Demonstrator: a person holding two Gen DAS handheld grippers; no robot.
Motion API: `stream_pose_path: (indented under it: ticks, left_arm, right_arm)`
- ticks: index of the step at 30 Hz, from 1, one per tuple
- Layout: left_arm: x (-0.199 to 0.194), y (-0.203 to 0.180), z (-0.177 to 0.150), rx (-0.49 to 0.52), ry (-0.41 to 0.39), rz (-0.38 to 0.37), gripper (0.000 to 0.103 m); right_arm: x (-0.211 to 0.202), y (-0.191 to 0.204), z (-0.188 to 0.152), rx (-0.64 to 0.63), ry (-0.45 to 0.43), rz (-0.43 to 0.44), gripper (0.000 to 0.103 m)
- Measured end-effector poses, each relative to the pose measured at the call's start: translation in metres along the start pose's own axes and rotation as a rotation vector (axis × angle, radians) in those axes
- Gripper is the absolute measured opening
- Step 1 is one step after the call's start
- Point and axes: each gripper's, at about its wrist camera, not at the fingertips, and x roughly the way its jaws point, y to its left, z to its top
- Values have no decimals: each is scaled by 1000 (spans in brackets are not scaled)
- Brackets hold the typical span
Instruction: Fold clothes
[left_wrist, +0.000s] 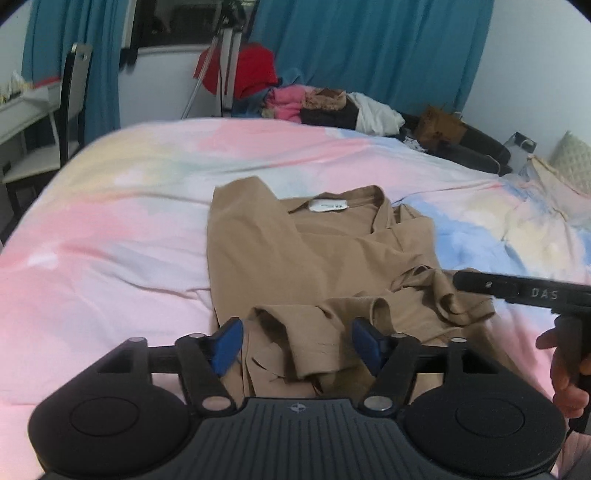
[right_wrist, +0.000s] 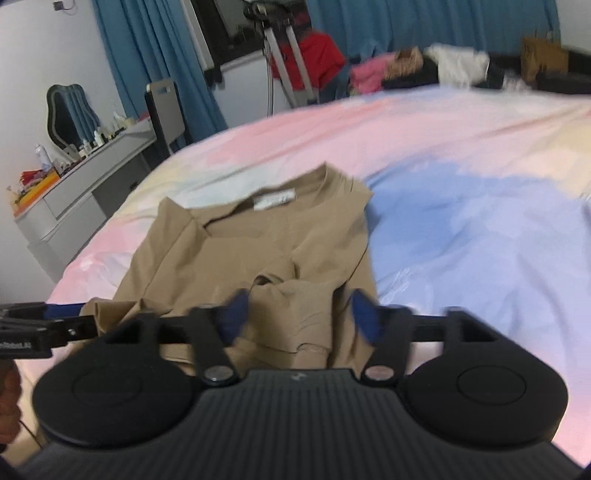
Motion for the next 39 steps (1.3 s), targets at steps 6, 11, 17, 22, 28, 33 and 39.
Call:
stream_pose_path:
  ticks: [6, 11, 17, 22, 28, 33, 39]
  left_arm:
    - [-28, -7, -13, -8, -24, 13, 78]
    - [-48, 1, -30, -95, -50, 5, 81]
    - [-55, 28, -47, -265, -20, -40, 74]
    - [-43, 44, -56, -370, 25, -98, 59]
    - [-35, 40, -57, -350, 57, -133, 21]
    - [-47, 38, -52, -309, 34, -117, 3]
    - [-60, 41, -47, -270, 12, -31, 2]
  right_arm:
    - [-42, 1, -3, 35, -55, -11, 68]
    - [-68, 3, -18, 135, -37, -13, 68]
    - [-73, 1, -32, 145, -15, -90, 68]
    - [-69, -15, -39, 240, 10, -114, 68]
    - [-53, -15, -47, 254, 74, -109, 68]
    - [-36, -2, -55, 163, 130, -134, 68]
    - [-28, 4, -60, 90, 165, -180, 68]
